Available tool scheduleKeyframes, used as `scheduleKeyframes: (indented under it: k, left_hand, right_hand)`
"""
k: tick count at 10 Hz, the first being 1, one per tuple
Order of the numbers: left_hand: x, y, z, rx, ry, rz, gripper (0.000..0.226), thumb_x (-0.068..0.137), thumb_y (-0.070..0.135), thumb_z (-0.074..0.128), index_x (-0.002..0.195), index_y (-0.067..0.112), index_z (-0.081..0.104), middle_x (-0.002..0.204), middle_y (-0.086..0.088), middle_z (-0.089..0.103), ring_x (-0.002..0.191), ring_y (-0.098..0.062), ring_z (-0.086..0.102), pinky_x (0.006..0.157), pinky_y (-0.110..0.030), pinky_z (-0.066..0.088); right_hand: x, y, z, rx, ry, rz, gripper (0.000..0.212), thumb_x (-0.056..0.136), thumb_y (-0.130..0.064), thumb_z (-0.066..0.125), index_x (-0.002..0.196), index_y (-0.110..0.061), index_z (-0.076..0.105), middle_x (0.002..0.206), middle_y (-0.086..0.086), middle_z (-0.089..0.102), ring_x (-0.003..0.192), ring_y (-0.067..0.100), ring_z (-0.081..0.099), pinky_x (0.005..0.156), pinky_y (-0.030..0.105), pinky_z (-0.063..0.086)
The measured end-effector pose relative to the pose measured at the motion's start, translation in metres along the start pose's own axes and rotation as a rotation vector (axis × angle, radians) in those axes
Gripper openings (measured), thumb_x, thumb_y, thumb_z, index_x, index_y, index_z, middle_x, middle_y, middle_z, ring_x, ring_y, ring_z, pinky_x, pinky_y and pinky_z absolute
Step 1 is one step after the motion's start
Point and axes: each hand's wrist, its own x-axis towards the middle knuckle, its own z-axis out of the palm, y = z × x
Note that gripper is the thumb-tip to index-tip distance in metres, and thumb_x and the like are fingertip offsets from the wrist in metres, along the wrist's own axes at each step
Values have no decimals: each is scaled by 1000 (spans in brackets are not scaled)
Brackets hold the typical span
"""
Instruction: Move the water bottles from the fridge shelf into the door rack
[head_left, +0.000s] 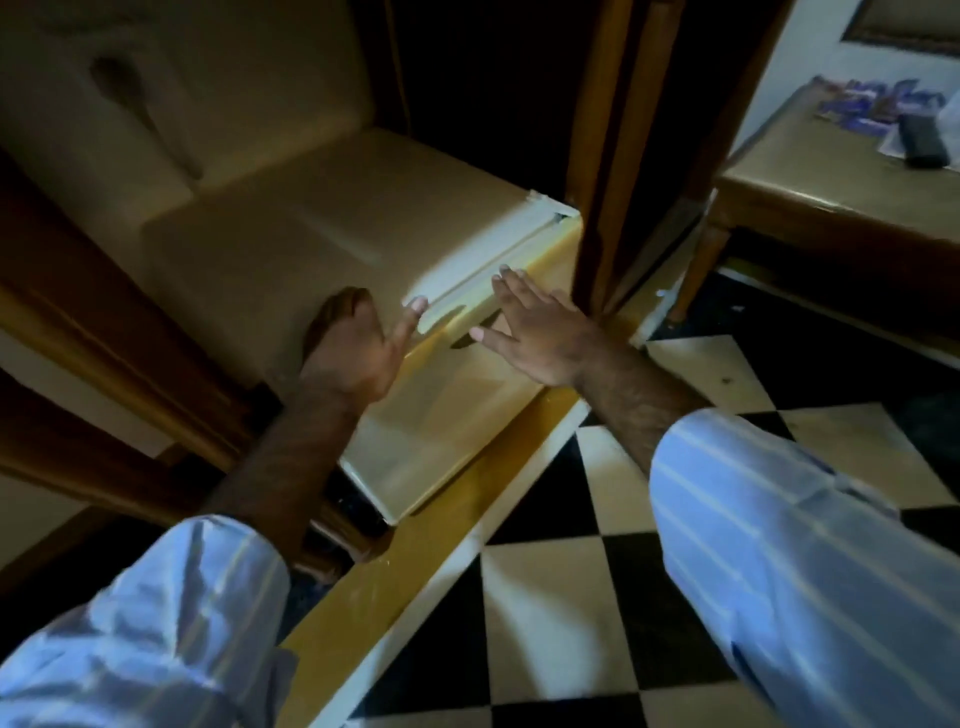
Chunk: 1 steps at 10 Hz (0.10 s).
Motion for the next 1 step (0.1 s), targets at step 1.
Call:
scheduleKeyframes:
  k: [1]
  left_hand:
    - [-15, 45, -30, -16, -63, 138, 98, 94, 78, 14, 159, 5, 27, 166, -17, 27, 154, -32, 26, 122, -49, 25]
  right_hand:
    - [-37, 9, -50, -120, 35, 64, 83, 102, -63, 20, 164, -12, -3, 174, 2, -11, 160, 16, -11, 130, 46, 0]
